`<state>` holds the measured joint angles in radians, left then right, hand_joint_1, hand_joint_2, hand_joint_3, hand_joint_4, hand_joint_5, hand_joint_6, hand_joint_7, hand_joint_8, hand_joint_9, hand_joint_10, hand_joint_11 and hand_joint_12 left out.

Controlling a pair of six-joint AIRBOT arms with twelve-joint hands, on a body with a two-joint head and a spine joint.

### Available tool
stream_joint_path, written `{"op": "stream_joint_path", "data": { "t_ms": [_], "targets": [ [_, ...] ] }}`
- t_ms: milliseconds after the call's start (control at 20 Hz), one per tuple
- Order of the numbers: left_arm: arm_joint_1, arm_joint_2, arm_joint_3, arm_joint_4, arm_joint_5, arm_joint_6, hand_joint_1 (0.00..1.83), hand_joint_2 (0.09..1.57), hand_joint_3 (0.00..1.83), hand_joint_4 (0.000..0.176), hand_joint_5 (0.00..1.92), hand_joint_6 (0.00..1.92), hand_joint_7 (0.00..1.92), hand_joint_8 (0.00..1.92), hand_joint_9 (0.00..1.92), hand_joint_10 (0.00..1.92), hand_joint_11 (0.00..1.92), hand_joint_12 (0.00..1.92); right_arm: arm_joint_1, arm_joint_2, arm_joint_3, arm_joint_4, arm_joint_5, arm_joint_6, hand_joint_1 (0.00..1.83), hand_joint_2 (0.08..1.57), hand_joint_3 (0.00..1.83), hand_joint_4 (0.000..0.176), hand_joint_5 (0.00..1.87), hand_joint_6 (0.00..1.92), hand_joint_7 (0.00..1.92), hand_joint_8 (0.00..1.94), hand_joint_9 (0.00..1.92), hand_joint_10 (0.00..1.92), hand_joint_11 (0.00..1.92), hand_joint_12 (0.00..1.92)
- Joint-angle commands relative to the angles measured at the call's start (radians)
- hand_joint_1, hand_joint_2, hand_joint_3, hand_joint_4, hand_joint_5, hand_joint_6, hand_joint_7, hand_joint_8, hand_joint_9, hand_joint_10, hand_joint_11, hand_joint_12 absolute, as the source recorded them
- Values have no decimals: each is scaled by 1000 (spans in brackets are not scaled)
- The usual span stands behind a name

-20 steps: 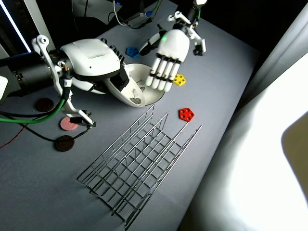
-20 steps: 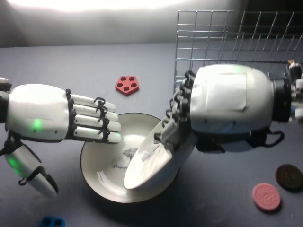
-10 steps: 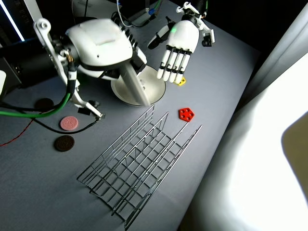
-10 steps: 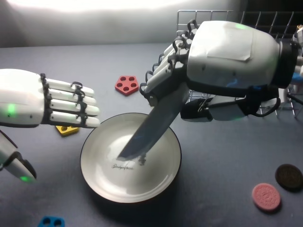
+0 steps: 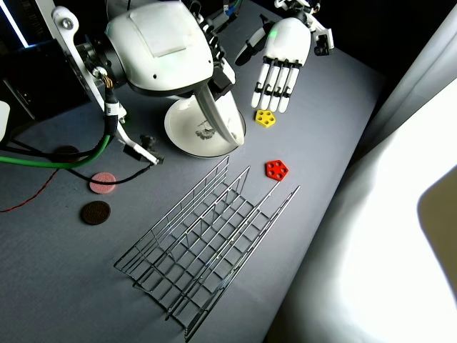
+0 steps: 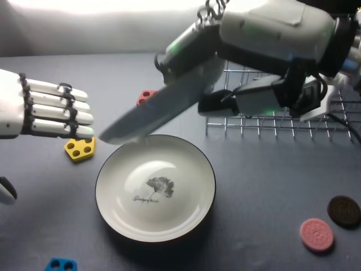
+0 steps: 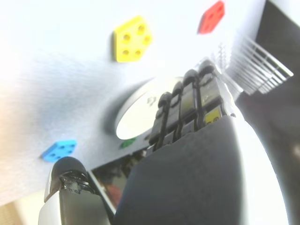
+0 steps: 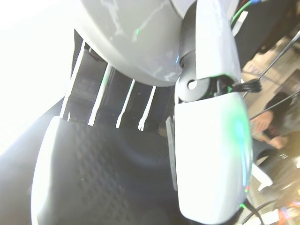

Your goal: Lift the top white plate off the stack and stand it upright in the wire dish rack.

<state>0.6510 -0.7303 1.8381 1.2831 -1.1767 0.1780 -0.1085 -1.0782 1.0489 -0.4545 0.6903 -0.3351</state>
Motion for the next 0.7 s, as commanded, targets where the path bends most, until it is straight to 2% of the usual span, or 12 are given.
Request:
{"op": "stream_joint_path", "data": {
  "t_ms": [0,50,100,150,250,400,500,550,650],
  "targets": [
    [-22,13,7,-73,-48,-2,119,896,2,0,0,0,0,0,0,0,5,2,20,10,-6,72,136,6,1501,1032,0,0,1009,871,1165,441,1219,550,979,1343],
    [-22,18,10,-77,-33,-2,129,897,2,0,0,0,0,0,0,0,0,0,20,8,-6,113,136,6,1501,1032,0,0,1012,864,1174,437,1212,558,972,1354],
    [-22,23,10,-81,-26,81,130,897,2,0,0,0,0,0,0,0,0,0,20,8,-5,144,136,6,1501,1033,0,0,1012,864,1181,439,1209,554,960,1364],
    [-22,27,10,-84,-24,100,129,898,2,0,0,0,0,0,0,0,0,0,20,7,-4,173,136,6,1499,1041,0,0,991,930,1154,461,1178,599,960,1358],
    [-22,36,10,-89,-17,155,109,896,1,0,0,0,0,0,0,0,0,0,20,7,2,251,137,3,1499,1044,0,0,977,944,1155,461,1179,607,946,1379],
    [-22,42,9,-89,-17,222,135,889,0,0,0,0,0,0,0,0,0,0,28,6,14,320,138,2,1495,1060,2,0,943,1020,1082,582,1119,702,931,1401],
    [-22,44,8,-89,-16,255,119,892,0,0,0,0,0,0,0,0,1,0,33,6,19,353,138,2,1497,1048,1,0,963,960,1137,505,1156,646,944,1389],
    [-22,45,9,-89,-18,275,117,893,0,0,0,0,0,0,0,0,0,0,37,6,23,395,138,1,1496,1057,0,0,949,999,1107,535,1133,684,951,1378],
    [-22,46,9,-87,-15,309,137,902,3,0,0,0,0,0,0,0,9,4,38,6,25,459,137,0,1498,1040,1,0,979,946,1183,427,1135,653,997,1317]
  ]
}}
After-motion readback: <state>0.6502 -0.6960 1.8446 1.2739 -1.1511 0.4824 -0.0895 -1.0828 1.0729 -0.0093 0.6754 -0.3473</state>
